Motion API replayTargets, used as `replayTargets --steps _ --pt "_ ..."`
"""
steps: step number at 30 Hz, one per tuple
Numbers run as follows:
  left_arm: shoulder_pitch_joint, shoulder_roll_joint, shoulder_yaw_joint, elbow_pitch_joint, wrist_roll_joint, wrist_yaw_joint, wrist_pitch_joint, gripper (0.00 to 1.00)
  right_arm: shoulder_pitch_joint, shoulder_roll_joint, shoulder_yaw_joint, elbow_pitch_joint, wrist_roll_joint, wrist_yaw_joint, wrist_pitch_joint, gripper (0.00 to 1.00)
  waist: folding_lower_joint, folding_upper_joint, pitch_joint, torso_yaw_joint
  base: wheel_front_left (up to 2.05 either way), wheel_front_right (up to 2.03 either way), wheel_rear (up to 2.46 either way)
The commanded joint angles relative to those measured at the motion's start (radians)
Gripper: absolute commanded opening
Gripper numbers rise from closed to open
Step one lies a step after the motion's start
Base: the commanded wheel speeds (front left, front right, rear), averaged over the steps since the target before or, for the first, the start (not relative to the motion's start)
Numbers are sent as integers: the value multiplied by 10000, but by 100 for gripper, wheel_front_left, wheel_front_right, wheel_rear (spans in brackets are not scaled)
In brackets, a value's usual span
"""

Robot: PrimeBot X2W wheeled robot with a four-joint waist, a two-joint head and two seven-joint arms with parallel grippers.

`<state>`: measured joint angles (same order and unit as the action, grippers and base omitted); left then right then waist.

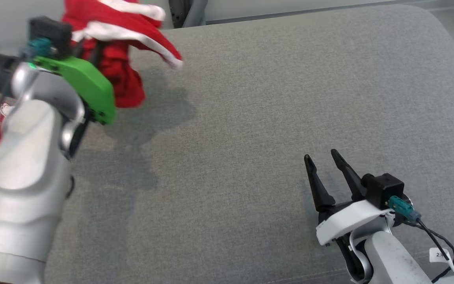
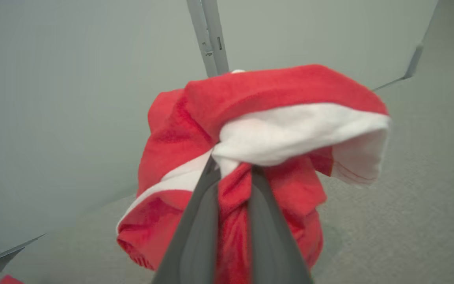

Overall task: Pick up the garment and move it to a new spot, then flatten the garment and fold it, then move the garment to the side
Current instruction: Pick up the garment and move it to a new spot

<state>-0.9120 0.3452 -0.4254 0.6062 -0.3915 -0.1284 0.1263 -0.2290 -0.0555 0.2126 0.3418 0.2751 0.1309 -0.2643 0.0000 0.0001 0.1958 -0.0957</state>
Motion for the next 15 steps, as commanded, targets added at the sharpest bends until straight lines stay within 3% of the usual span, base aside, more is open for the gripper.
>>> replayTargets --steps 1,5,9,10,11,15 --pt "444 -384 -267 -138 -290 -20 -181 0 138 -19 -56 14 51 -3 -1 100 0 -1 -150 -258 0 0 0" --pt "1096 -1243 -1110 -7 -725 -11 -442 0 196 -6 -67 89 46 -3 -1 100 0 -1 -158 -631 0 0 0" --pt "1559 -1753 -2158 789 -768 -11 -882 0 114 -2 -13 97 54 -3 -1 100 0 -1 -85 -1135 0 0 0" --pt "1742 -1931 -2337 1075 -987 -11 -996 35 103 4 2 112 60 -3 -1 100 0 -1 -68 -1258 0 0 0" --pt "1823 -2051 -2367 1384 -1130 -11 -1171 100 101 7 26 124 79 -3 -1 100 0 -1 -60 -1371 0 0 0" --pt "1995 -2255 -2467 2235 -1339 -7 -1931 100 125 8 -7 145 109 -3 0 100 0 -1 -98 -1623 0 0 0"
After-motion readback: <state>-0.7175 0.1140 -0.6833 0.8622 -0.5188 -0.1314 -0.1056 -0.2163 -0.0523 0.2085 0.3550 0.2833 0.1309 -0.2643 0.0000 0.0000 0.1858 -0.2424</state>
